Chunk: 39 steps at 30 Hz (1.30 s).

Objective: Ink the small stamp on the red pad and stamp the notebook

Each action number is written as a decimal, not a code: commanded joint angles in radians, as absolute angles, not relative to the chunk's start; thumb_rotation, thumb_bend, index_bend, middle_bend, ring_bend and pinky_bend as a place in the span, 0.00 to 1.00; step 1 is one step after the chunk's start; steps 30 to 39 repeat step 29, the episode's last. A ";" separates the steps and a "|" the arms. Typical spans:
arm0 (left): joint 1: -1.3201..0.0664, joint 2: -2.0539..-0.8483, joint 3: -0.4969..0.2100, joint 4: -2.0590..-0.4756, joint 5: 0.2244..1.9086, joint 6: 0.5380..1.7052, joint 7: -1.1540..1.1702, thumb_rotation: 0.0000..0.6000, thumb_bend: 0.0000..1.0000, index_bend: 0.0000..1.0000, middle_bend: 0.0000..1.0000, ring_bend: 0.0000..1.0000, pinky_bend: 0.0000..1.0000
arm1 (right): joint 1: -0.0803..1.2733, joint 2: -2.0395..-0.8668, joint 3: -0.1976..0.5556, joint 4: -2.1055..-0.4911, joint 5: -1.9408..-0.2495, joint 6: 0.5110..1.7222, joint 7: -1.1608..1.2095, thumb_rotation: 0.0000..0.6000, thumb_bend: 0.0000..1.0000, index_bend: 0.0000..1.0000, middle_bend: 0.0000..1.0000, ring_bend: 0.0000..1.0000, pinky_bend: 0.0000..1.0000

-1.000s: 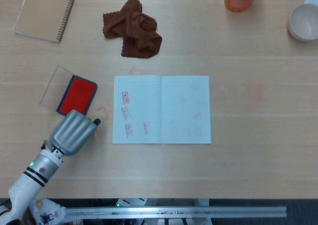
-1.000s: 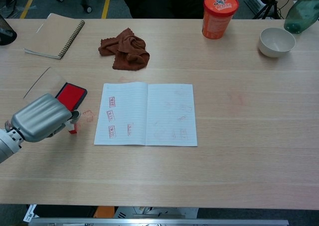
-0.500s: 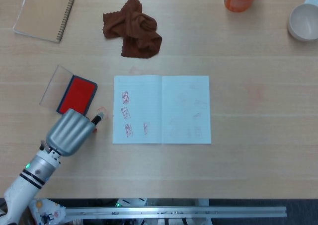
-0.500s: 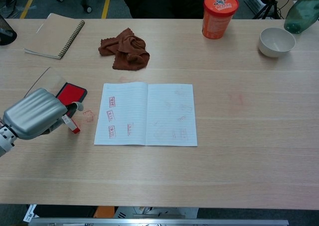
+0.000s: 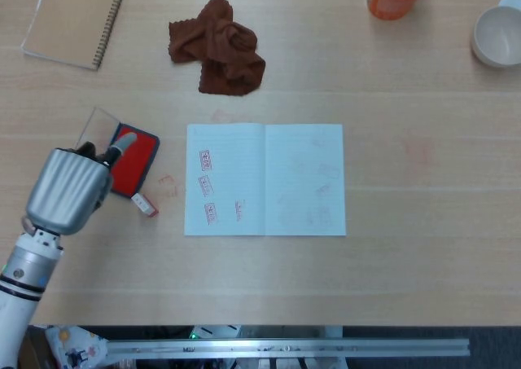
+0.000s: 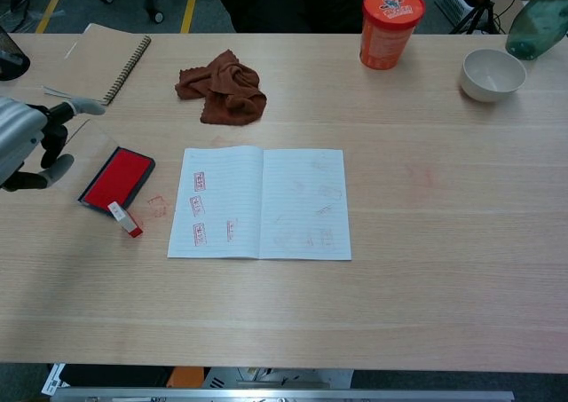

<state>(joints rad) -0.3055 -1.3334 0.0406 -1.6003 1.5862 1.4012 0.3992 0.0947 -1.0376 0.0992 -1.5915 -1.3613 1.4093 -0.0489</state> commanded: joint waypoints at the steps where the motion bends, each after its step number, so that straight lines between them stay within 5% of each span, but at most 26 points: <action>1: -0.263 -1.288 0.005 -1.631 1.519 1.444 0.309 1.00 0.39 0.19 0.39 0.39 0.59 | 0.087 -1.042 0.102 -1.587 -1.354 1.424 -0.065 1.00 0.32 0.16 0.31 0.17 0.24; 11: -0.164 -1.227 -0.001 -1.626 1.442 1.526 0.297 1.00 0.39 0.20 0.34 0.34 0.48 | 0.077 -1.064 0.104 -1.572 -1.345 1.436 -0.080 1.00 0.32 0.16 0.31 0.17 0.24; 39: -0.099 -1.207 0.008 -1.638 1.447 1.542 0.276 1.00 0.39 0.22 0.34 0.34 0.48 | 0.110 -1.069 0.071 -1.585 -1.449 1.406 -0.075 1.00 0.32 0.16 0.31 0.17 0.24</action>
